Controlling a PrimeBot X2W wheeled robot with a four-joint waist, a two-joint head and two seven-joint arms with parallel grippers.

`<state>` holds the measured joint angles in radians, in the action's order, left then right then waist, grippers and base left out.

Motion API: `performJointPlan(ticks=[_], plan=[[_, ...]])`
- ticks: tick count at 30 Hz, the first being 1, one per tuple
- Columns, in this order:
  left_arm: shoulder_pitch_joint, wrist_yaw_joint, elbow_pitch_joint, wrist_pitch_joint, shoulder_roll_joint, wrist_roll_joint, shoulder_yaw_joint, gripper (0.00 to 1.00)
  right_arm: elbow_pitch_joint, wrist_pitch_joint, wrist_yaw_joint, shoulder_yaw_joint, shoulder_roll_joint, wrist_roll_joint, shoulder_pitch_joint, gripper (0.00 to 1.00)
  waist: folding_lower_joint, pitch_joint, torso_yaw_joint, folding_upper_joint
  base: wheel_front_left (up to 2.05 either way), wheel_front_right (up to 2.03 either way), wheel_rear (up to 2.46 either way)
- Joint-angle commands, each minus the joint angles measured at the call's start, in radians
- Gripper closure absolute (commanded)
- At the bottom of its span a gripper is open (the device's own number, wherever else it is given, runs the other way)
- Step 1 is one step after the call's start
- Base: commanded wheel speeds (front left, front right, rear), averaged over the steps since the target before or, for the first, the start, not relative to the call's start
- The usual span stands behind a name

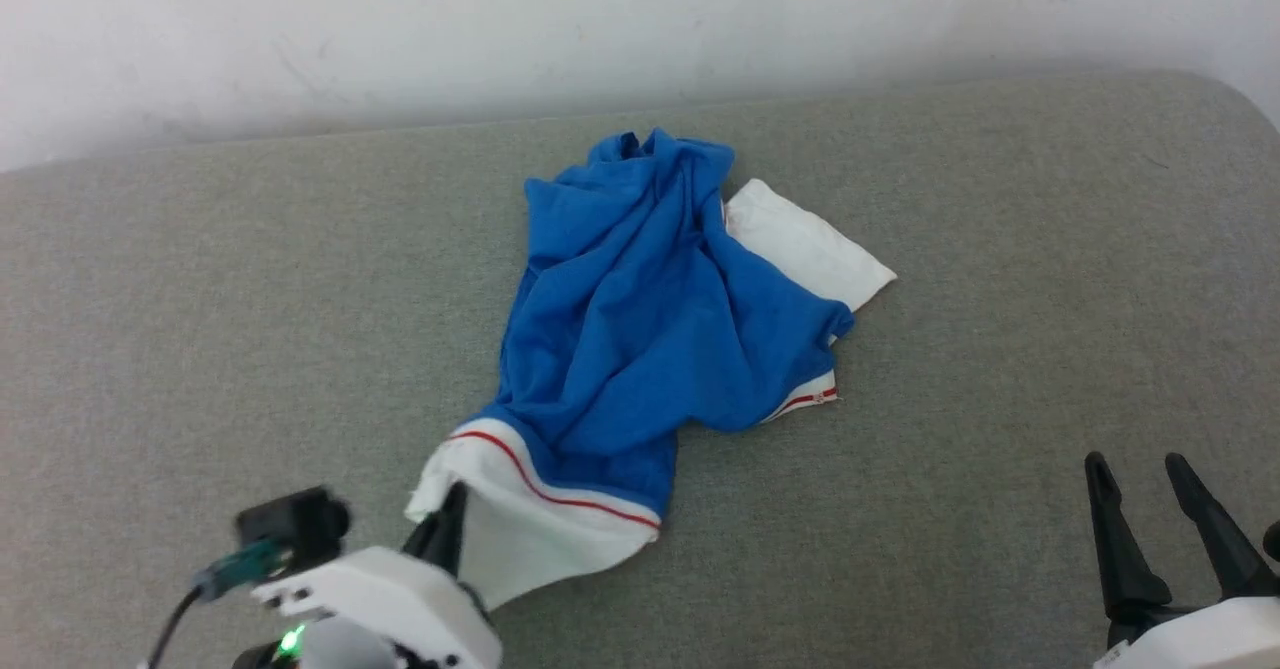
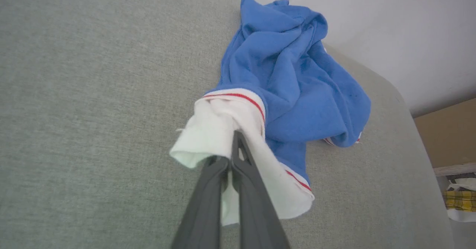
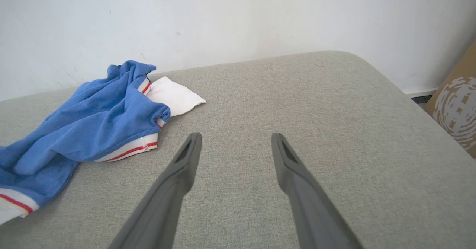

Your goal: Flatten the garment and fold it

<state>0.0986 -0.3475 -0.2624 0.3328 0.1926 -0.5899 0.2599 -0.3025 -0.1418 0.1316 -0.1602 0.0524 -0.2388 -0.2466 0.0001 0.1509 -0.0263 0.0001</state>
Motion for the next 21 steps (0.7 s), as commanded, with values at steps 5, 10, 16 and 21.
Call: performJointPlan(ticks=[5,10,16,21], plan=[[0.187,-0.051,-0.097,-0.013,0.023,-0.071,-0.118,1.00,0.007,-0.001,-0.001,0.000,-0.002,-0.003,-0.005,0.00,-0.0001,-0.018,0.033,-0.0001,0.00,0.00,0.00],[0.371,-0.085,-0.157,-0.044,0.053,-0.102,-0.238,1.00,0.007,-0.006,-0.001,-0.005,-0.002,0.006,-0.020,0.00,-0.0001,-0.022,0.067,-0.0001,0.00,0.00,0.00],[0.396,-0.060,-0.198,-0.067,0.058,-0.136,-0.282,1.00,-0.009,-0.026,-0.001,0.013,-0.002,0.042,0.000,0.00,-0.0001,-0.022,0.118,-0.0001,0.00,0.00,0.00],[0.326,-0.030,-0.206,-0.069,0.045,-0.137,-0.228,1.00,-0.060,-0.107,-0.001,0.087,-0.002,0.142,0.145,0.00,-0.0001,0.019,0.143,-0.0001,0.00,0.00,0.00]])
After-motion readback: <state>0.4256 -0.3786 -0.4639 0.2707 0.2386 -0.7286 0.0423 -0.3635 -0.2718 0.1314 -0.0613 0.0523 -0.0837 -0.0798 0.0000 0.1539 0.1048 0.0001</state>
